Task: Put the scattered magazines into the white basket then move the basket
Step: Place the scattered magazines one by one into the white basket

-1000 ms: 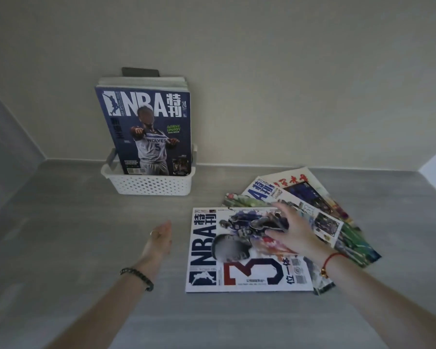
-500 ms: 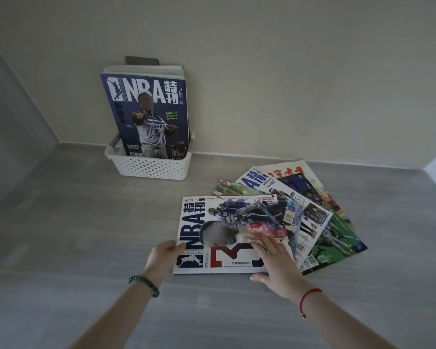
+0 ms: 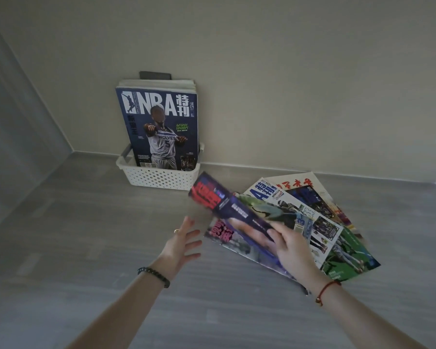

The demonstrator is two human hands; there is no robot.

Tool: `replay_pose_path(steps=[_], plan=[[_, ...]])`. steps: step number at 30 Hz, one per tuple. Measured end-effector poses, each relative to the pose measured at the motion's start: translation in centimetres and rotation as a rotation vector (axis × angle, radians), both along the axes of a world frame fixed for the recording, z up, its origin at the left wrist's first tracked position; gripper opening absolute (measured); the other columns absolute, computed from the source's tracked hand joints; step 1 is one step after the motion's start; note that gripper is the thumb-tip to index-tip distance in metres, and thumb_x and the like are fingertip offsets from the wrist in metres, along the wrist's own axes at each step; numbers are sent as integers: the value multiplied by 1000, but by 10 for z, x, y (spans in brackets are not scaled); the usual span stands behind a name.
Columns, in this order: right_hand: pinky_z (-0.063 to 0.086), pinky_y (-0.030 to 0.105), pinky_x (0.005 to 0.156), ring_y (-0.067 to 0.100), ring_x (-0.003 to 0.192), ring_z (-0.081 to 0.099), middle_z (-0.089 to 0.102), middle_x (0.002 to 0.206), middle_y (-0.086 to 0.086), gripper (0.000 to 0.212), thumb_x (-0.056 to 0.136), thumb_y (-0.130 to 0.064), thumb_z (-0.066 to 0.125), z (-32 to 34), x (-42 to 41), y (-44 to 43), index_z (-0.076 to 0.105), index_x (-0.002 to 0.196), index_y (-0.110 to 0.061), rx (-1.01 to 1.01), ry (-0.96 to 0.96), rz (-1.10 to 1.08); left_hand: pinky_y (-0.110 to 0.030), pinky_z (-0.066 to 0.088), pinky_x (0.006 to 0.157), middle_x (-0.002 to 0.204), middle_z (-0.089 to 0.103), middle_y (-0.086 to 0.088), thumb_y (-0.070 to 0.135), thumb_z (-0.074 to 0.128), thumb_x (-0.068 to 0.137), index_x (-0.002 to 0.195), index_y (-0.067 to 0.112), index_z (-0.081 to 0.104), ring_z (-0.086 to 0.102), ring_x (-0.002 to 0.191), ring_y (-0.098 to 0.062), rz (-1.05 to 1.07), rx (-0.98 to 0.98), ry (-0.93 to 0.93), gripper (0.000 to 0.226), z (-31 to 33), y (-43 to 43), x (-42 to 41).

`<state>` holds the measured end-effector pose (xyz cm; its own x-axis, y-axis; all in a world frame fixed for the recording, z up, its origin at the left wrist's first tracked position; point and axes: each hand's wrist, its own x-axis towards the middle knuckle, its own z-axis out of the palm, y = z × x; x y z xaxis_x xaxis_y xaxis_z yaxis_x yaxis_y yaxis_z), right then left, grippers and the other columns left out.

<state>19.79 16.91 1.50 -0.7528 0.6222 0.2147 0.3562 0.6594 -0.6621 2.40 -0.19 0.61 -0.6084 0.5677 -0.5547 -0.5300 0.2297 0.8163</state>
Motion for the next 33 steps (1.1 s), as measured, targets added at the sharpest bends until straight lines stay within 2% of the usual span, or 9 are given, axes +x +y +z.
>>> replay_pose_path(steps=[4,8,13,17,21,23,27,30,33], plan=[[41,6,62,6,69,59,66,74,-5,21,91,-6,46,39,-20,0,62,81,-14,-376,219,-23,-45,39,96,142,41,-4,50,39,87,138,28,30,43,125,-28,-84,6,4,56,15,12,-1],[45,6,61,-4,67,63,72,72,-14,33,91,-7,46,77,-41,-17,70,74,-24,-596,389,36,-27,51,64,108,62,16,67,57,55,113,57,45,63,86,-10,-173,146,90,60,45,25,-5],[50,15,58,8,66,67,73,72,-4,28,87,-12,49,107,-76,-33,73,78,-21,-892,459,157,-25,55,66,112,66,-2,74,52,51,129,27,47,68,84,-12,-211,268,95,91,69,31,-35],[51,14,55,6,59,66,72,64,-5,30,82,-14,49,128,-99,-28,75,69,-22,-989,552,158,-27,45,72,102,55,-9,74,55,48,117,25,58,50,89,-21,-158,292,72,85,80,23,-67],[52,15,57,7,64,67,73,69,-4,29,88,-11,46,134,-115,-28,72,78,-18,-999,525,152,-29,52,86,112,67,-2,59,61,58,122,18,57,63,102,-19,-101,352,44,76,83,14,-91],[51,14,61,5,69,67,74,74,-7,26,89,-11,47,140,-121,-30,70,82,-21,-880,518,135,-27,51,86,110,69,3,47,65,64,125,18,53,64,102,-14,-25,383,97,68,89,12,-98],[44,17,58,8,64,61,70,72,-2,22,88,-10,52,148,-137,-49,67,83,-25,-204,364,50,-23,37,95,115,54,28,50,64,64,125,45,36,50,105,9,-79,275,472,67,114,13,-103],[41,12,53,1,63,60,68,73,-10,19,89,-19,51,139,-154,-88,65,101,-26,-14,313,188,-41,47,94,126,58,5,54,65,62,130,33,40,57,113,-16,-213,451,203,75,136,18,-99],[45,6,72,-8,86,59,68,98,-5,28,90,-28,46,125,-165,-112,57,117,-25,87,207,351,-32,56,70,101,73,-4,29,66,75,114,18,57,69,90,-23,-29,490,119,42,145,11,-113]])
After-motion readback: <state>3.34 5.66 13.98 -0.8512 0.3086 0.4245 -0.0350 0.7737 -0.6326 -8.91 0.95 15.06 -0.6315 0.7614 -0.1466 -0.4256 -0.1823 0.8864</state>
